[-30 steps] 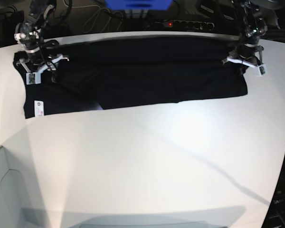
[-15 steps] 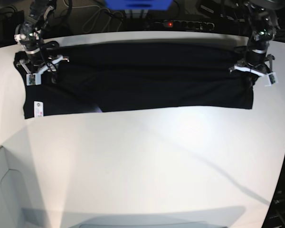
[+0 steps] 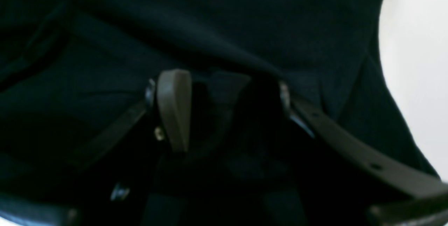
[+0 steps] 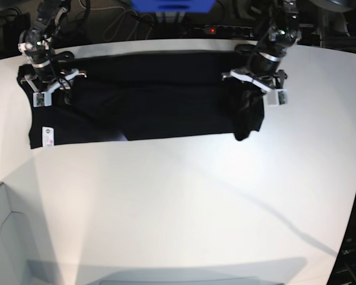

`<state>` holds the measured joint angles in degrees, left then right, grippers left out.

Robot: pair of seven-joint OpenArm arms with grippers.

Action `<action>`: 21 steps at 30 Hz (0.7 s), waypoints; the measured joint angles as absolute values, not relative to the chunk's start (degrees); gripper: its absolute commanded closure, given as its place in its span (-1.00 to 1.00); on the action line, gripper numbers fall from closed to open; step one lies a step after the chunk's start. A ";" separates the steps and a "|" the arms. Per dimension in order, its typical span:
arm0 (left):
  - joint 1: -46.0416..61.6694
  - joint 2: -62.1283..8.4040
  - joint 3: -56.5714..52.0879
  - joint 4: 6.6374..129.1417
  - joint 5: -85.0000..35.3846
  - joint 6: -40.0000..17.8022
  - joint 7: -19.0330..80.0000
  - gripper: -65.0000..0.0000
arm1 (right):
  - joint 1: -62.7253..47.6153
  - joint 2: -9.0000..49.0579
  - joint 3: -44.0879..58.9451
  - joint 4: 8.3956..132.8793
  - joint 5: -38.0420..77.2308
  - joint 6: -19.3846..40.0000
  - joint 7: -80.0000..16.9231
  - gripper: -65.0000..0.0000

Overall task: Fold the T-shirt properly
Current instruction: 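Carry the left gripper's end across toward the right gripper, folding the strip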

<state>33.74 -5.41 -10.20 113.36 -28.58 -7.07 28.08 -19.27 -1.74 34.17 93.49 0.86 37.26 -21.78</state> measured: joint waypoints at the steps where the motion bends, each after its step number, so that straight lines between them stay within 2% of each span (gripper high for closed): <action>1: 33.54 -5.39 -8.08 113.32 -28.53 -7.07 28.10 1.00 | -19.25 -1.74 34.17 93.49 0.86 37.26 -21.78 0.02; 6: 29.82 -5.39 -0.01 112.81 -28.08 -7.07 28.42 1.00 | -19.27 -1.74 34.11 93.49 0.86 37.26 -21.78 0.02; 10: 26.22 -5.67 7.25 112.81 -21.06 -7.05 28.14 1.00 | -19.27 -1.76 34.11 93.49 0.86 37.26 -21.78 0.02; 14: 22.76 -3.05 13.98 109.34 -14.48 -7.33 28.40 1.00 | -19.29 -1.76 34.11 93.49 0.86 37.26 -21.76 0.02; 21: 19.59 -0.56 17.63 102.76 -9.65 -7.07 28.49 1.00 | -19.25 -1.74 34.06 93.51 0.84 37.26 -21.76 0.02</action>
